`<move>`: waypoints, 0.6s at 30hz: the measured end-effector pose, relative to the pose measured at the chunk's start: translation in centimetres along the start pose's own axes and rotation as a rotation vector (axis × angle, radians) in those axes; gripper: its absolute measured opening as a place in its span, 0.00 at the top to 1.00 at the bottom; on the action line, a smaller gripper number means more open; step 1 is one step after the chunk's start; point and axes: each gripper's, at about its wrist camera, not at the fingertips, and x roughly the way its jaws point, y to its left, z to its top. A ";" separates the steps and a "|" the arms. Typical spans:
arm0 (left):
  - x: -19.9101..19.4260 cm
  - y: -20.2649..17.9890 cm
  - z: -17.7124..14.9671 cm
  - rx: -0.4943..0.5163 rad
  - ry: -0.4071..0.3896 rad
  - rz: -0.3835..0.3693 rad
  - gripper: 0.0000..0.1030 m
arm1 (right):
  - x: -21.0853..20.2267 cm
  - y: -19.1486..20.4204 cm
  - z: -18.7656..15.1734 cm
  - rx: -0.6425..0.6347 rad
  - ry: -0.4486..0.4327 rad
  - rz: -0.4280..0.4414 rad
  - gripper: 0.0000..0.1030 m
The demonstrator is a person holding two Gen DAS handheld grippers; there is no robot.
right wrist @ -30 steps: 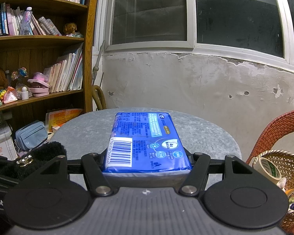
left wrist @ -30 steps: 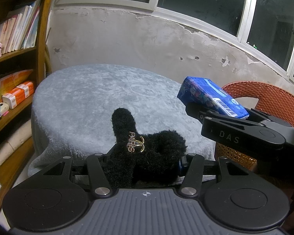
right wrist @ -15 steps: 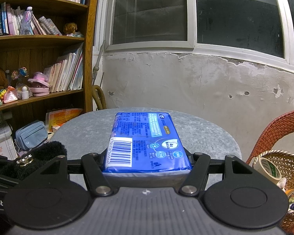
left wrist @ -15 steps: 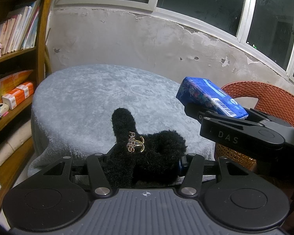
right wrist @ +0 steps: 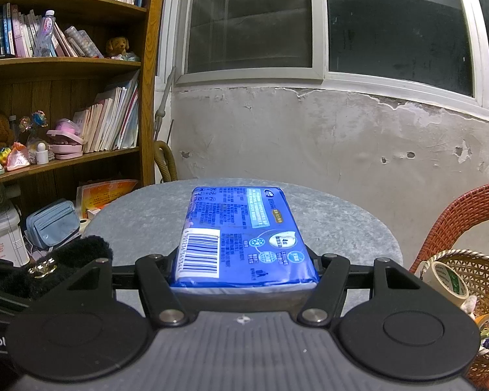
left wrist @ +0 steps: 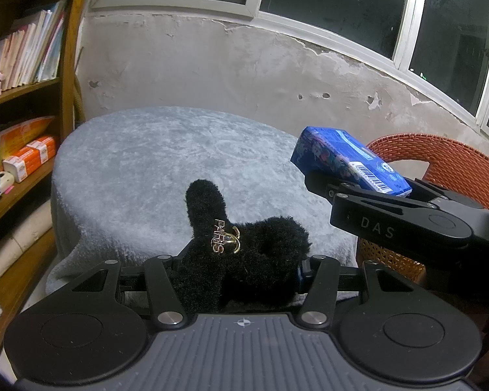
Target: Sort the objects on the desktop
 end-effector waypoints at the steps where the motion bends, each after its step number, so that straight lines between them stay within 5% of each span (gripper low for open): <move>1: 0.0 -0.1 0.0 0.000 0.000 0.000 0.42 | 0.0 0.0 0.0 0.000 0.000 0.000 0.41; 18: 0.0 -0.2 -0.2 0.003 0.001 -0.001 0.42 | 0.0 0.0 -0.1 0.000 0.001 0.000 0.41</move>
